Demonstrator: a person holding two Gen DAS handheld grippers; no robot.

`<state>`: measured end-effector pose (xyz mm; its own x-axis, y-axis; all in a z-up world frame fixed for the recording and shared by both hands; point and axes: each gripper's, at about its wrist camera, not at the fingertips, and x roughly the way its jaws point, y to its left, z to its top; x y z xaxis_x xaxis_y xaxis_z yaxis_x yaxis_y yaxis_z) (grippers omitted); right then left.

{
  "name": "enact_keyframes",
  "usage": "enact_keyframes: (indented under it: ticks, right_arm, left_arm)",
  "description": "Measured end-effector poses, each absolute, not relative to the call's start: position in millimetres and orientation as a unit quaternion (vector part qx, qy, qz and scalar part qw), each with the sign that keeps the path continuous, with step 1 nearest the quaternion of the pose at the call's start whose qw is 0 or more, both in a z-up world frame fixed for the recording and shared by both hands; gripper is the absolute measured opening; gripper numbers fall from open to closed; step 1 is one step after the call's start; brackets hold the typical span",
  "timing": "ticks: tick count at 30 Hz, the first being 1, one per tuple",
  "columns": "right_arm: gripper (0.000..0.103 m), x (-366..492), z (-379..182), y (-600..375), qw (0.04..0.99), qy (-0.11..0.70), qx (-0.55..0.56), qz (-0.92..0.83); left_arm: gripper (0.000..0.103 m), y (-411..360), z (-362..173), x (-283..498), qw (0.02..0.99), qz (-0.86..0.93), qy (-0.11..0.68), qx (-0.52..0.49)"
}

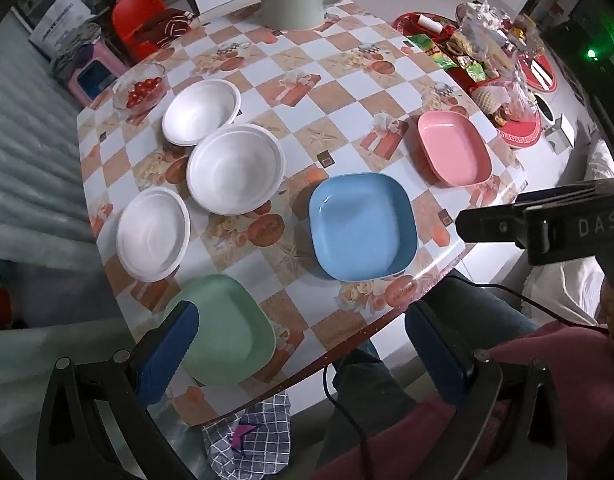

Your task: Organize plates and bowls

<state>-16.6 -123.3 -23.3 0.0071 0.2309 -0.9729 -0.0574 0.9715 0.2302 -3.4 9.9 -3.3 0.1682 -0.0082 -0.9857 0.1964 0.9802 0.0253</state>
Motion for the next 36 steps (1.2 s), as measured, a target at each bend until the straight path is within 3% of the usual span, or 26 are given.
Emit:
enact_keyframes:
  ticks: [36]
  right_arm:
    - [0.102, -7.6, -26.6, -124.6, 0.691, 0.714, 0.040, 0.103]
  left_arm:
    - [0.103, 20.6, -1.6, 2.1, 0.779, -0.070, 0.623, 0.022]
